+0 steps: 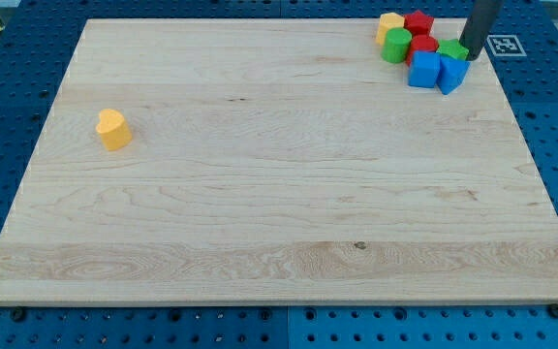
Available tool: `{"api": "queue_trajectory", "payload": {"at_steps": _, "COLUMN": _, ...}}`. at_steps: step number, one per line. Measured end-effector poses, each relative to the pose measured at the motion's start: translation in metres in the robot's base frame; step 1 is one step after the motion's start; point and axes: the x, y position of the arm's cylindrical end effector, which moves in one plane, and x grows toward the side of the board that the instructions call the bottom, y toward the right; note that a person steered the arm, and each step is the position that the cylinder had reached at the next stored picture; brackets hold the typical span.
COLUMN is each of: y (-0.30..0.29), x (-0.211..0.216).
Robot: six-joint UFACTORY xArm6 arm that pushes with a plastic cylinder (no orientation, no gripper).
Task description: Push the blue triangle into the blue cube
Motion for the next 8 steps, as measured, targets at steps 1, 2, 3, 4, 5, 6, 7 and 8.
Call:
{"api": "queue_trajectory", "payload": {"at_steps": 1, "y": 0.000, "x": 0.017}}
{"api": "queue_trajectory", "payload": {"at_steps": 2, "y": 0.000, "x": 0.021}}
{"api": "queue_trajectory", "payload": {"at_steps": 3, "y": 0.000, "x": 0.028}}
{"api": "queue_trajectory", "payload": {"at_steps": 4, "y": 0.000, "x": 0.042}}
{"api": "queue_trajectory", "payload": {"at_steps": 5, "y": 0.000, "x": 0.057}}
{"api": "queue_trajectory", "payload": {"at_steps": 6, "y": -0.006, "x": 0.065}}
{"api": "queue_trajectory", "payload": {"at_steps": 7, "y": -0.029, "x": 0.065}}
{"api": "queue_trajectory", "payload": {"at_steps": 8, "y": -0.030, "x": 0.065}}
